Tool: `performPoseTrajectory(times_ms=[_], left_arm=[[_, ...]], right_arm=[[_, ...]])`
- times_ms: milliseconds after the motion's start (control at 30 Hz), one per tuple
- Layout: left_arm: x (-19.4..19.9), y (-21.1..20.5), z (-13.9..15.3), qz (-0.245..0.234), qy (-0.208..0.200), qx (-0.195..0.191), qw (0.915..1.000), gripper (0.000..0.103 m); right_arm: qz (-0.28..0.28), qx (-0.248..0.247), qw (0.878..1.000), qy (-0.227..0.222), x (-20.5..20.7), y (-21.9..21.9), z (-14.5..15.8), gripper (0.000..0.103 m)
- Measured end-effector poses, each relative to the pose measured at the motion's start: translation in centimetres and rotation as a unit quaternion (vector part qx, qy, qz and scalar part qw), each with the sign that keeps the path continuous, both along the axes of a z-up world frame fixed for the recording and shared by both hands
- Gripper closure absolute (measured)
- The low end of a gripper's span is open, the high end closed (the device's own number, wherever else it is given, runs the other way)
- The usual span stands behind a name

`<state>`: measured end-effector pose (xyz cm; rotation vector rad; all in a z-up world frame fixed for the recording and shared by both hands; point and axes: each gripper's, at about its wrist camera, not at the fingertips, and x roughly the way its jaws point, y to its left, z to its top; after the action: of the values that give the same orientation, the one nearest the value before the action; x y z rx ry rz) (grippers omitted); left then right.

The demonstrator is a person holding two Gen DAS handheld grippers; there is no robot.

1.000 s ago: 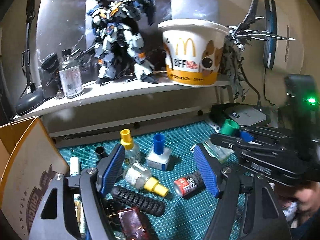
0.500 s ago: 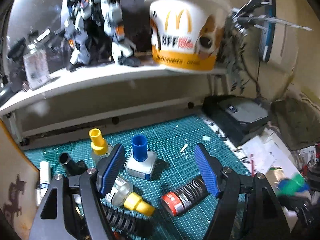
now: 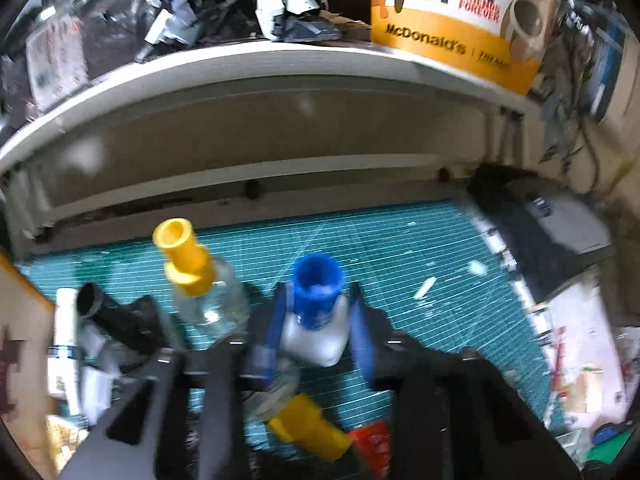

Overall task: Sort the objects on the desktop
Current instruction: 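Close the left gripper on the blue-capped white bottle and lift it, then carry both bottles over the cardboard box with both grippers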

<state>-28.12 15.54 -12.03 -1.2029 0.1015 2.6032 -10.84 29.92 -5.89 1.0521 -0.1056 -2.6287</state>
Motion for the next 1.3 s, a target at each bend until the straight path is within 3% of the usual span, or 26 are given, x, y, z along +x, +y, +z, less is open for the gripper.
performPoseTrajectory(times_ms=[433, 600, 1000, 1133, 1300], left_arm=[[1.9, 0.7, 1.1, -0.038, 0.026, 0.022, 0.9987, 0.082], [4.4, 0.7, 4.4, -0.04, 0.087, 0.006, 0.9953, 0.082], [13.9, -2.0, 13.1, -0.061, 0.181, 0.05, 0.9804, 0.082], [17.0, -3.3, 14.5, -0.056, 0.213, 0.054, 0.9739, 0.082], [19.9, -5.6, 14.7, -0.052, 0.221, 0.08, 0.9706, 0.082]], right_arm=[[-0.011, -0.008, 1.0, -0.001, 0.1, 0.6, 0.1, 0.083], [-0.021, -0.003, 1.0, 0.005, 0.1, 0.8, 0.4, 0.083], [-0.052, 0.005, 0.998, 0.036, 1.5, -0.6, 3.7, 0.083], [-0.055, 0.002, 0.998, 0.044, 2.4, -1.7, 5.0, 0.083], [-0.052, 0.002, 0.997, 0.054, 4.1, -3.7, 6.4, 0.083]])
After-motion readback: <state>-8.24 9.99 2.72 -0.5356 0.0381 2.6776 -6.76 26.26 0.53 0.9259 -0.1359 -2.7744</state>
